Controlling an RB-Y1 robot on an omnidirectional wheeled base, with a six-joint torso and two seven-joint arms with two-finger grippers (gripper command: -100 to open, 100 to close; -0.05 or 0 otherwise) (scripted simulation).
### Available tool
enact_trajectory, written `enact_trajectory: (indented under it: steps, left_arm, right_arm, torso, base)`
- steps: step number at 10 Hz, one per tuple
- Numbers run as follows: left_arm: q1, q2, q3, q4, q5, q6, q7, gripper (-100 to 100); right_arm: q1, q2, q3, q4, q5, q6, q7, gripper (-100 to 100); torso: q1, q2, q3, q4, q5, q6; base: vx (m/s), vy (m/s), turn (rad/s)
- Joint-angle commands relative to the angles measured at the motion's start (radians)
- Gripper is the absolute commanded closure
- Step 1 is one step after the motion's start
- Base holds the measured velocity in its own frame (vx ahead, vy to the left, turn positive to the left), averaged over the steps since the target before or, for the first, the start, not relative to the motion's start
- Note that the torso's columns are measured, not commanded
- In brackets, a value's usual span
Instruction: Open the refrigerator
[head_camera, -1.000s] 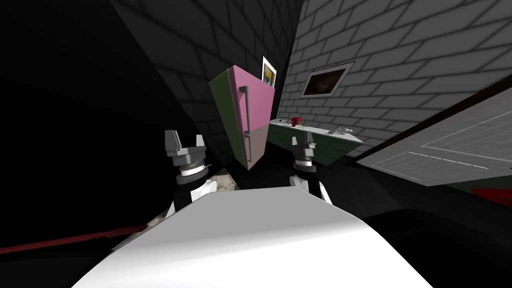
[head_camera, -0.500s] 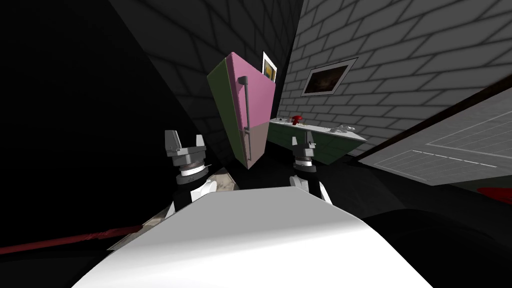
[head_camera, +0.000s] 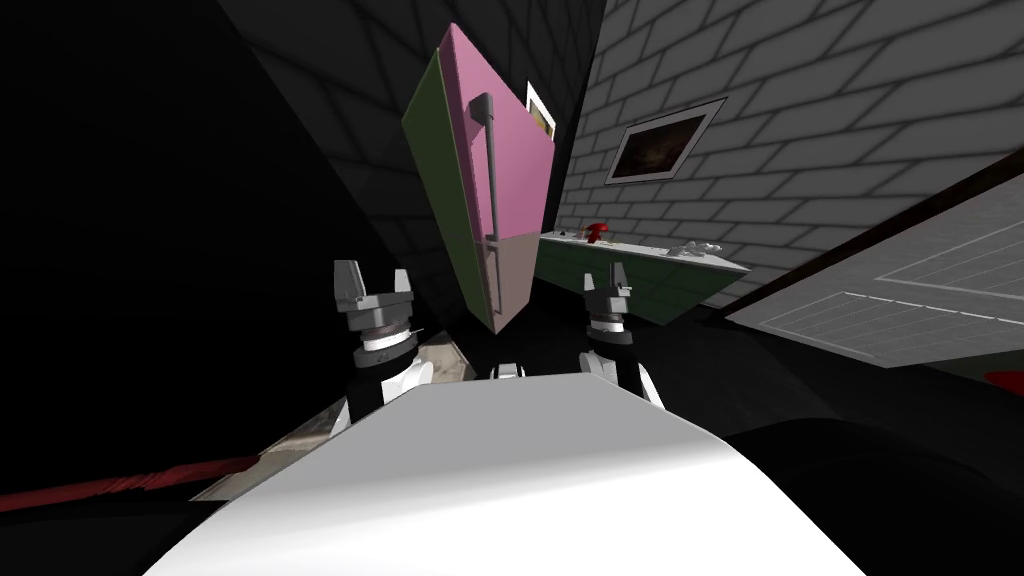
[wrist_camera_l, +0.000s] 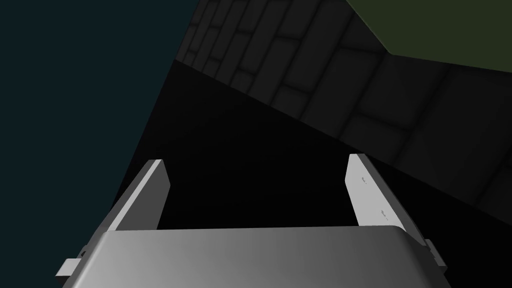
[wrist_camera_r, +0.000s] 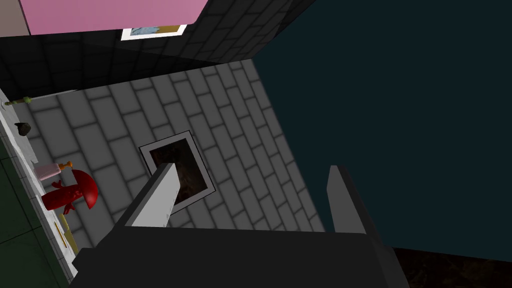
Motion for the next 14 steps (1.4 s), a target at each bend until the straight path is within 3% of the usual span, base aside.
enact_trajectory:
  steps: [1, 7, 14]
  left_arm:
    - [-0.022, 0.065, -0.012, 0.017, 0.008, 0.019, 0.008, -100]
    - [-0.126, 0.229, -0.061, 0.087, 0.048, 0.102, 0.045, -100]
    - [-0.296, 0.417, -0.14, 0.191, 0.113, 0.236, 0.104, -100]
  right_arm:
    - [0.0, 0.0, 0.0, 0.0, 0.0, 0.0, 0.0, 0]
    - [0.0, 0.0, 0.0, 0.0, 0.0, 0.0, 0.0, 0]
    - [0.0, 0.0, 0.0, 0.0, 0.0, 0.0, 0.0, 0]
  torso:
    - [0.0, 0.009, -0.02, 0.01, 0.0, 0.0]
    - [0.0, 0.013, -0.025, 0.014, 0.0, 0.0]
    - [0.0, 0.013, -0.025, 0.014, 0.0, 0.0]
  base:
    - [0.009, -0.012, -0.028]
    - [0.021, -0.019, -0.041]
    - [0.032, -0.03, -0.059]
